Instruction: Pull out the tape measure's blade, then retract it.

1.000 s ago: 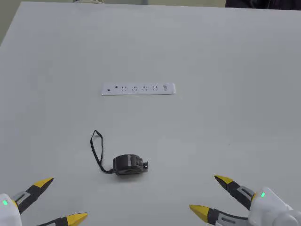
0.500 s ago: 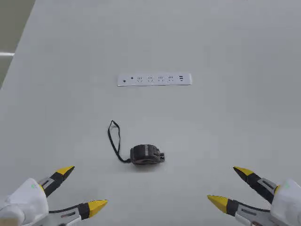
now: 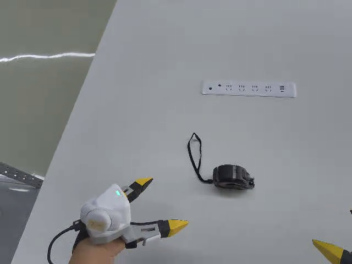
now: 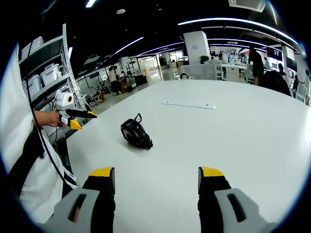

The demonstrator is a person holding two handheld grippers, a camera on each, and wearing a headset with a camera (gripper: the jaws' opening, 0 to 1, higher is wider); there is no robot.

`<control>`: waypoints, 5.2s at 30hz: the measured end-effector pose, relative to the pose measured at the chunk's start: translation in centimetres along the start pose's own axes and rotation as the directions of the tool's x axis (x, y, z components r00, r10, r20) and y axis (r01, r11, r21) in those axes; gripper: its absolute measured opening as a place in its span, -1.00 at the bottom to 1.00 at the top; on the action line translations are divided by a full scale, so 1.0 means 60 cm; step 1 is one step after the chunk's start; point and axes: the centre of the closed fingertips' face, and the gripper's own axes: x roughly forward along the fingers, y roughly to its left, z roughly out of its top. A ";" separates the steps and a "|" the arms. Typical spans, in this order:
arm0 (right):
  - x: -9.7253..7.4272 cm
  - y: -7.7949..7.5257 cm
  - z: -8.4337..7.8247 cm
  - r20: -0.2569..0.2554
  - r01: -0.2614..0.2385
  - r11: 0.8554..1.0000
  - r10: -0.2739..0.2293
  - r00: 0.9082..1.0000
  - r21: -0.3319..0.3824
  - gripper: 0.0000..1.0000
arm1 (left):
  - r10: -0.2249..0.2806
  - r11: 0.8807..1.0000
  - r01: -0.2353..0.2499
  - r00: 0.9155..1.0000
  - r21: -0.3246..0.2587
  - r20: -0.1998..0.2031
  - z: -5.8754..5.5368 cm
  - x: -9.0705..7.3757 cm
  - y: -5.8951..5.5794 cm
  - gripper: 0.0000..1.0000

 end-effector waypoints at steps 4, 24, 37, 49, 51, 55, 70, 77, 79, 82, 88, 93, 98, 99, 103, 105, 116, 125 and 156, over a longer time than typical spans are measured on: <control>0.001 0.000 0.000 -0.004 -0.001 1.000 0.001 1.000 -0.002 0.40 | 0.002 1.000 -0.002 1.000 -0.002 0.002 -0.002 -0.001 0.003 0.63; 0.001 0.003 0.003 -0.004 -0.002 1.000 0.002 1.000 -0.003 0.40 | 0.001 1.000 -0.001 1.000 -0.003 0.001 -0.005 0.001 0.003 0.63; 0.003 0.005 0.004 -0.004 -0.008 1.000 0.007 1.000 -0.004 0.37 | -0.008 1.000 0.008 1.000 0.017 0.004 0.006 0.006 -0.002 0.60; 0.008 0.002 0.006 -0.008 -0.019 1.000 0.019 1.000 -0.012 0.35 | -0.032 0.998 0.032 0.999 0.047 -0.002 0.014 0.013 -0.006 0.57; 0.008 0.002 0.005 -0.010 -0.021 1.000 0.021 1.000 -0.014 0.35 | -0.033 0.998 0.033 0.999 0.058 -0.005 0.016 0.014 -0.006 0.57; 0.009 -0.001 0.002 -0.015 -0.022 1.000 0.022 1.000 -0.015 0.35 | -0.046 0.997 0.047 0.999 0.068 -0.005 0.019 0.018 -0.008 0.57; 0.014 -0.003 0.008 -0.019 -0.046 0.998 0.046 0.999 -0.032 0.32 | -0.114 0.980 0.119 0.993 0.157 -0.039 0.036 0.047 -0.020 0.54; 0.017 -0.004 0.008 -0.025 -0.058 0.998 0.057 0.998 -0.036 0.30 | -0.149 0.969 0.157 0.987 0.191 -0.056 0.041 0.061 -0.025 0.51; 0.017 -0.005 0.007 -0.025 -0.062 0.997 0.062 0.998 -0.036 0.30 | -0.155 0.967 0.164 0.986 0.197 -0.062 0.041 0.064 -0.026 0.50; 0.018 -0.006 0.007 -0.028 -0.066 0.997 0.065 0.998 -0.036 0.29 | -0.163 0.963 0.174 0.984 0.207 -0.070 0.041 0.068 -0.026 0.48; 0.025 -0.006 0.009 -0.032 -0.077 0.996 0.075 0.997 -0.043 0.28 | -0.175 0.956 0.189 0.981 0.223 -0.081 0.044 0.077 -0.025 0.46; 0.031 -0.005 0.009 -0.039 -0.091 0.995 0.090 0.995 -0.046 0.28 | -0.190 0.949 0.207 0.978 0.240 -0.090 0.049 0.085 -0.029 0.44; 0.033 -0.006 0.012 -0.039 -0.098 0.994 0.096 0.995 -0.047 0.27 | -0.207 0.940 0.227 0.973 0.254 -0.103 0.051 0.094 -0.037 0.43; 0.033 -0.006 0.013 -0.039 -0.100 0.994 0.098 0.994 -0.049 0.27 | -0.210 0.939 0.231 0.972 0.256 -0.106 0.051 0.096 -0.038 0.42; 0.034 -0.007 0.013 -0.043 -0.106 0.993 0.104 0.994 -0.053 0.26 | -0.219 0.932 0.242 0.969 0.268 -0.113 0.050 0.102 -0.039 0.41; 0.034 -0.009 0.013 -0.044 -0.107 0.993 0.105 0.993 -0.055 0.26 | -0.223 0.930 0.247 0.968 0.273 -0.118 0.050 0.105 -0.039 0.41; 0.040 -0.007 0.012 -0.061 -0.122 0.990 0.118 0.991 -0.076 0.25 | -0.235 0.915 0.265 0.963 0.304 -0.133 0.058 0.122 -0.038 0.37; 0.044 -0.006 0.013 -0.066 -0.132 0.988 0.127 0.990 -0.082 0.24 | -0.259 0.897 0.297 0.953 0.328 -0.156 0.058 0.147 -0.044 0.34; 0.075 -0.007 0.019 -0.091 -0.188 0.974 0.178 0.980 -0.127 0.19 | -0.309 0.852 0.369 0.927 0.372 -0.212 0.074 0.205 -0.067 0.26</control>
